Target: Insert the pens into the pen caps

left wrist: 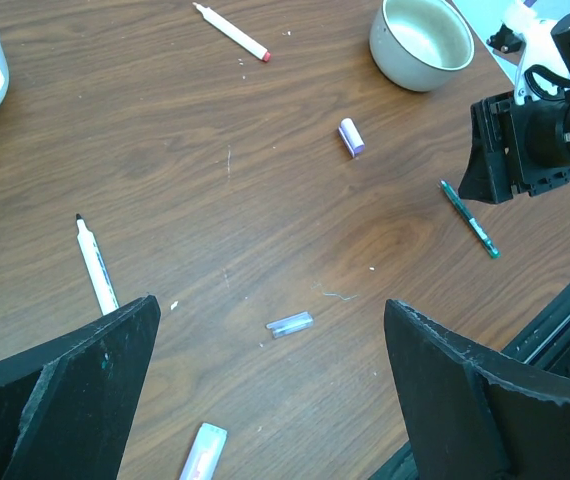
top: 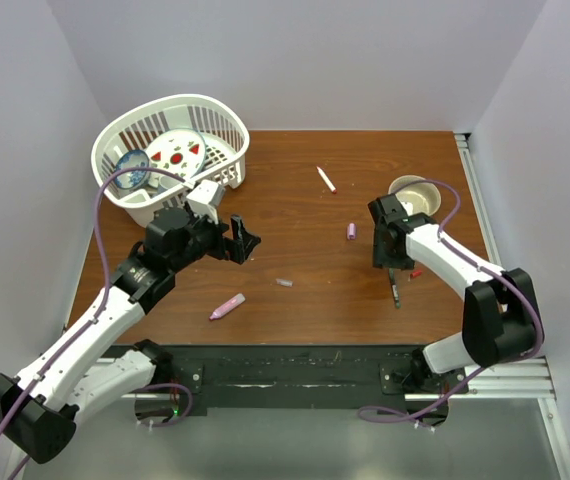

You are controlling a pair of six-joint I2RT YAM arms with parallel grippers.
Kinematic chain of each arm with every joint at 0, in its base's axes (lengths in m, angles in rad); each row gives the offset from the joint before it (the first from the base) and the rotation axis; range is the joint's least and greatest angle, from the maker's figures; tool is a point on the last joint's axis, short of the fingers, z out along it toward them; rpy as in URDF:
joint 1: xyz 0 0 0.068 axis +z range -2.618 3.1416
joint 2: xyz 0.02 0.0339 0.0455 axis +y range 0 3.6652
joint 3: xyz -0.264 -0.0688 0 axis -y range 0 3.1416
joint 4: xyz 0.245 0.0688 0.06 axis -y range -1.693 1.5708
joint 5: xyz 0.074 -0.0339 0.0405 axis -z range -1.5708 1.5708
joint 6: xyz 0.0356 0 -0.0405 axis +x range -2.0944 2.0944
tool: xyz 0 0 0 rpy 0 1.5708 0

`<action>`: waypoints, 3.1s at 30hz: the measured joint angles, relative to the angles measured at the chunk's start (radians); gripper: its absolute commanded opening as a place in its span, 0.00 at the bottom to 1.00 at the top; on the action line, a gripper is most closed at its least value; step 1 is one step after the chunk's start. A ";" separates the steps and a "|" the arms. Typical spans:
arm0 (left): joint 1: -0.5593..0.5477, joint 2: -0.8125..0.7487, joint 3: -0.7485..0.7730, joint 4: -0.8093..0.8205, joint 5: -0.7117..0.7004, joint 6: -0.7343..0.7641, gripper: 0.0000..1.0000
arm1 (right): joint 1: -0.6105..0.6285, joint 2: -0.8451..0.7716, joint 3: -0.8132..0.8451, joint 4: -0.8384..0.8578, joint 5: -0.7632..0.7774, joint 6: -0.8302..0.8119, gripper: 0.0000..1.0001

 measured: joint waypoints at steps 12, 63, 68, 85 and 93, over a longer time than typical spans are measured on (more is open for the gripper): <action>0.000 0.002 0.000 0.001 0.004 0.000 1.00 | -0.092 0.050 -0.044 0.019 -0.056 -0.003 0.43; -0.002 0.301 -0.022 0.316 0.311 -0.330 0.67 | 0.454 -0.271 -0.167 0.653 -0.451 0.122 0.00; -0.006 0.347 -0.038 0.385 0.312 -0.352 0.58 | 0.471 -0.258 -0.166 0.678 -0.464 0.146 0.00; -0.034 0.426 -0.078 0.508 0.406 -0.431 0.00 | 0.487 -0.218 -0.138 0.702 -0.500 0.182 0.46; -0.034 0.396 -0.080 0.513 0.425 -0.449 0.00 | 0.490 -0.245 -0.206 0.751 -0.585 0.221 0.37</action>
